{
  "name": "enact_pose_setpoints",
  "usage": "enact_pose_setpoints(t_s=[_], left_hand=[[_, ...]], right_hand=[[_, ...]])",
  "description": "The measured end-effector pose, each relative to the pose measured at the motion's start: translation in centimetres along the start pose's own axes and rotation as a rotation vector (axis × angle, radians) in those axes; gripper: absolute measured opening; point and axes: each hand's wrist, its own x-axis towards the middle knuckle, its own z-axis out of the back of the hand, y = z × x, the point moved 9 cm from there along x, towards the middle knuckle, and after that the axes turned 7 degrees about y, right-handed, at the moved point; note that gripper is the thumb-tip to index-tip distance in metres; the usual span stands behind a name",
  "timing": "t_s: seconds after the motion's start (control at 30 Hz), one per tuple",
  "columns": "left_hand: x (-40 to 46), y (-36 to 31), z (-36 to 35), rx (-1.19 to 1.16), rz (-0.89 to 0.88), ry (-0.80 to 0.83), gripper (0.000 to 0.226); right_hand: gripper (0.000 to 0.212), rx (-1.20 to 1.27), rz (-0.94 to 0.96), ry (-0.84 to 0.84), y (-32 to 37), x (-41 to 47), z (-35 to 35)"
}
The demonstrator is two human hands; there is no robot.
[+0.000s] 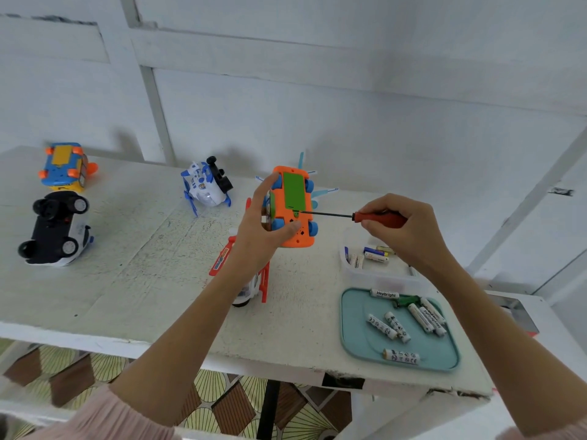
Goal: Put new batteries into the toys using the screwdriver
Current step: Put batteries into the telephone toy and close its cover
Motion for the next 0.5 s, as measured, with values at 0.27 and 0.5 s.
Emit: enact_pose_setpoints(t_s=[0.27,0.5], left_hand=[[0.31,0.28,-0.23,0.032,-0.013,0.007,0.065],[0.78,0.41,-0.25,0.16,-0.039,0.006,0.066]], right_hand=[[0.019,-0.071,0.031,0.013,0.05,0.22,0.04],[0.018,-0.141,0.102,0.024,0.82,0.31,0.28]])
